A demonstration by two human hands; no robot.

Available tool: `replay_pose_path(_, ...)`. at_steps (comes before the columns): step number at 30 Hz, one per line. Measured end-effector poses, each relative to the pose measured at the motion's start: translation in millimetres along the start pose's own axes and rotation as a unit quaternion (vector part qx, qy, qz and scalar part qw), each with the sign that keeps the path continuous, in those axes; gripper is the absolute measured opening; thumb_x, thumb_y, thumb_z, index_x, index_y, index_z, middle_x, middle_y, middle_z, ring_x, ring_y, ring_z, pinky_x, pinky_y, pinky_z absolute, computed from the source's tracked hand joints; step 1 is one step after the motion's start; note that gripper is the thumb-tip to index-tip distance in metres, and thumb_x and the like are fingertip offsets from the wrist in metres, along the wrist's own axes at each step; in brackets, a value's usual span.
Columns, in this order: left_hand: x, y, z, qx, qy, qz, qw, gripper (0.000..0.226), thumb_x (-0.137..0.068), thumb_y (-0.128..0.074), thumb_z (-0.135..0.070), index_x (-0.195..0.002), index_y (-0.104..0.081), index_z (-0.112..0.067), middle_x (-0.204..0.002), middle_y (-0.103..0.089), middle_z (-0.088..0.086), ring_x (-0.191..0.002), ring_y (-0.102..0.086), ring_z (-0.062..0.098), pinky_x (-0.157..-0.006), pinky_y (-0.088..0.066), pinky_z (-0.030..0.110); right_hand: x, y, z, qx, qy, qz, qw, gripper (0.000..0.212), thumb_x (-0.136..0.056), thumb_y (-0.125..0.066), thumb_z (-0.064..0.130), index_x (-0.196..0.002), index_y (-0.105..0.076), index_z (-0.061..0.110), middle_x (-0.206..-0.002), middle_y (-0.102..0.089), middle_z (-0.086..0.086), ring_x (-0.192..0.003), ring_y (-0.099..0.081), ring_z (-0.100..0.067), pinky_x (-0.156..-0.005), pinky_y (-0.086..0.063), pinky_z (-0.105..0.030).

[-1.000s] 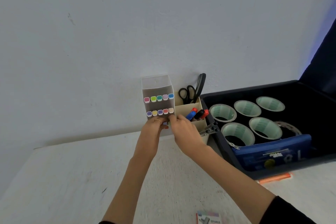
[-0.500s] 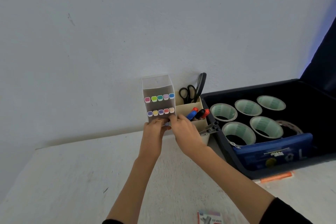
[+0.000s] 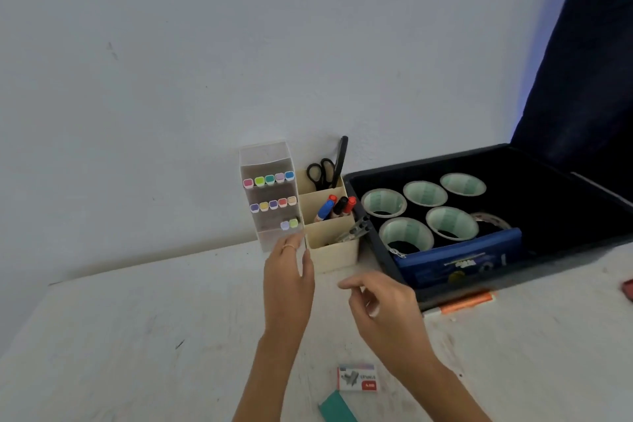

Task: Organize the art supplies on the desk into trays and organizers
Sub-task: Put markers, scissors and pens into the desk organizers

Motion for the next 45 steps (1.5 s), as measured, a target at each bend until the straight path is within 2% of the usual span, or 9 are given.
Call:
replay_pose_path(7,71.7,-22.1,-21.1,0.164,0.085,-0.018,0.983,0.023,-0.084,-0.057,0.004,-0.088,-0.064,-0.018,-0.089,-0.064,-0.007,-0.082,-0.059,0.004,-0.071,-0.045,0.007,53.5,37.2,-25.8,0.071,0.027,-0.014,0.997,0.014,-0.082,-0.053,0.013,-0.082,-0.067,0.017,-0.078,-0.06,0.007,-0.077,-0.052,-0.002,-0.07,-0.043,-0.01)
replay_pose_path(11,96.8,-34.6,-12.0,0.183,0.159,-0.004,0.97,0.022,-0.085,-0.056,0.002,-0.086,-0.065,-0.018,-0.086,-0.066,-0.009,-0.079,-0.059,-0.001,-0.069,-0.045,0.005,60.6,57.9,-81.1,0.18,-0.056,0.0,0.982,0.027,-0.069,-0.069,-0.005,-0.085,-0.07,0.017,-0.087,-0.067,0.003,-0.087,-0.06,-0.017,-0.075,-0.045,-0.023)
replay_pose_path(17,122.8,-37.5,-12.0,0.192,0.193,-0.003,0.962,0.016,-0.087,-0.056,0.0,-0.087,-0.068,-0.01,-0.088,-0.067,-0.004,-0.083,-0.06,0.008,-0.069,-0.048,0.009,68.4,72.2,-142.5,0.319,-0.137,0.071,0.935,0.045,-0.084,-0.051,-0.002,-0.124,-0.055,0.02,-0.126,-0.05,-0.007,-0.117,-0.044,-0.026,-0.091,-0.036,-0.038)
replay_pose_path(23,140.5,-40.4,-9.2,0.184,0.23,-0.004,0.956,0.013,-0.089,-0.057,-0.004,-0.089,-0.068,-0.01,-0.091,-0.068,0.0,-0.083,-0.06,0.011,-0.075,-0.054,0.027,77.1,88.0,-143.4,0.328,-0.123,0.042,0.936,0.025,-0.08,-0.07,0.02,-0.105,-0.066,0.02,-0.107,-0.057,-0.01,-0.097,-0.051,-0.028,-0.082,-0.045,-0.039)
replay_pose_path(26,145.4,-40.6,-9.7,0.177,0.242,-0.007,0.954,0.013,-0.089,-0.057,-0.006,-0.086,-0.067,-0.013,-0.089,-0.067,-0.003,-0.082,-0.06,0.009,-0.081,-0.054,0.03,77.9,81.5,-145.4,0.308,-0.105,0.086,0.942,0.026,-0.095,-0.048,0.027,-0.12,-0.054,0.029,-0.127,-0.048,0.001,-0.119,-0.04,-0.021,-0.103,-0.027,-0.037)
replay_pose_path(29,146.4,-39.3,-8.3,0.175,0.244,-0.005,0.954,0.014,-0.089,-0.058,-0.006,-0.084,-0.067,-0.016,-0.087,-0.067,-0.005,-0.082,-0.061,0.008,-0.078,-0.054,0.028,80.2,77.3,-142.6,0.309,-0.099,0.115,0.939,0.034,-0.098,-0.039,0.023,-0.129,-0.047,0.035,-0.127,-0.045,0.006,-0.117,-0.037,-0.013,-0.101,-0.021,-0.03)
replay_pose_path(35,128.5,-33.3,-17.4,0.19,0.145,0.072,0.968,0.018,-0.089,-0.058,-0.025,-0.105,-0.057,-0.036,-0.11,-0.053,-0.024,-0.1,-0.054,0.0,-0.073,-0.047,0.01,84.5,38.7,-61.7,0.102,-0.047,0.125,0.986,0.031,-0.095,-0.049,0.028,-0.125,-0.054,0.025,-0.111,-0.05,0.005,-0.098,-0.05,-0.007,-0.089,-0.042,-0.017)
replay_pose_path(39,111.9,-14.5,-4.7,0.25,0.155,0.081,0.952,0.02,-0.084,-0.054,-0.033,-0.102,-0.062,-0.03,-0.104,-0.062,-0.008,-0.089,-0.063,0.009,-0.072,-0.05,0.011,60.2,30.5,-13.7,-0.036,-0.037,0.063,0.997,0.021,-0.088,-0.06,0.023,-0.108,-0.063,0.025,-0.094,-0.055,0.019,-0.088,-0.056,0.002,-0.078,-0.044,-0.006)
replay_pose_path(45,80.0,25.0,24.8,0.326,0.201,0.02,0.924,0.014,-0.091,-0.055,-0.018,-0.097,-0.066,-0.022,-0.094,-0.067,0.0,-0.085,-0.064,0.01,-0.068,-0.052,0.016,20.3,19.5,4.6,-0.313,-0.17,-0.003,0.935,0.024,-0.077,-0.071,0.011,-0.1,-0.067,0.019,-0.084,-0.071,-0.001,-0.078,-0.069,-0.013,-0.072,-0.056,-0.022)
Point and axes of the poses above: each hand's wrist, its own x-axis away from the middle knuckle, its own y-axis out of the back of the hand, z = x × y, the point moved 10 cm from there along -x, towards the middle knuckle
